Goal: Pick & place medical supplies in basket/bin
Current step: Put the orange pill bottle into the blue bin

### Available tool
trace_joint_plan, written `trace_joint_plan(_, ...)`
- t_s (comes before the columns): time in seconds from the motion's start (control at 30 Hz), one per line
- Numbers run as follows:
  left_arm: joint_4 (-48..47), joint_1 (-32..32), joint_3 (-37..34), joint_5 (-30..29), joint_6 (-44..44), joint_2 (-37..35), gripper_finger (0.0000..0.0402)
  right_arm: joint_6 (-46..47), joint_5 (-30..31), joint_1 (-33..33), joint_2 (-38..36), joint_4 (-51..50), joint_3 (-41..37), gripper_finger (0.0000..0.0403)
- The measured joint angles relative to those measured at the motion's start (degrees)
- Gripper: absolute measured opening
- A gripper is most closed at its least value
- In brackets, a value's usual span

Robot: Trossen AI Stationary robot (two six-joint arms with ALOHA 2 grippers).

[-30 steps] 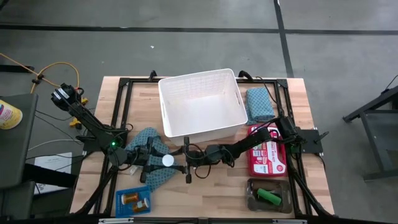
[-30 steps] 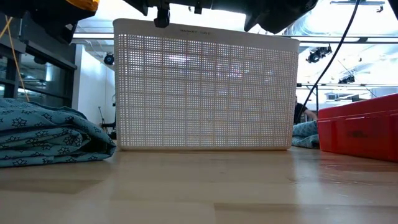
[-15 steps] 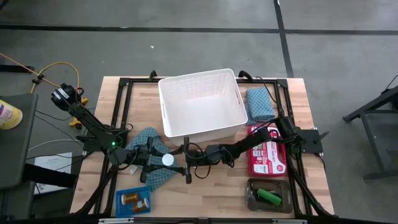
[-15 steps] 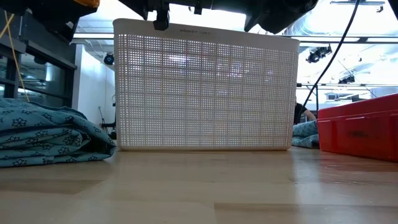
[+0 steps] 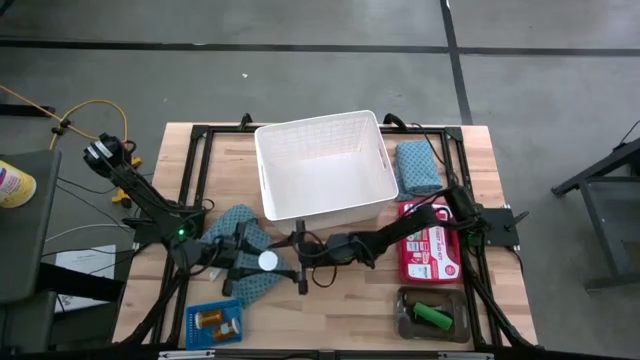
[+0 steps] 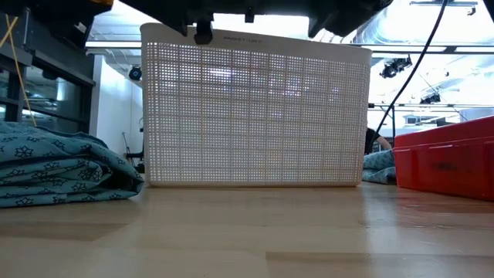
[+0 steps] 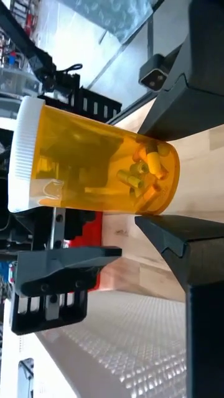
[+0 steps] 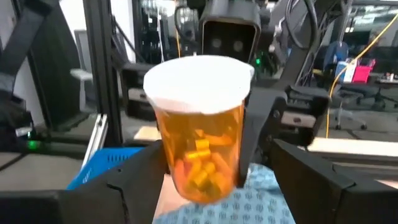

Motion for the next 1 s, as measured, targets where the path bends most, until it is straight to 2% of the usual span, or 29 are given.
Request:
trace_joint_plan(0.3, -0.14, -4.66, 0.0, -0.71, -0.35, -0.02, 0.0168, 1.08, -1.45, 1.59, -0.52, -5.27, 0.0, 0.0275)
trace_joint_plan(0.4, -0.14, -6.86, 0.0, -0.83, -2.09, -0.02, 0.0168, 5.6, -1.9, 2.48, -0.5, -9.02, -0.02, 0.0275)
trace_joint_plan(0.67, -1.73, -14.69, 0.0, 1.03, -10.62, -0.02, 0.0168, 16.63, -3.38, 4.87, -0.5, -16.92, -0.02, 0.0274)
trace_joint_plan(1.0, -8.87, -24.79, 0.0, 0.85, -24.68, -0.02, 0.0168, 21.35, -3.12, 7.4, -0.5, -18.82, -0.02, 0.0274)
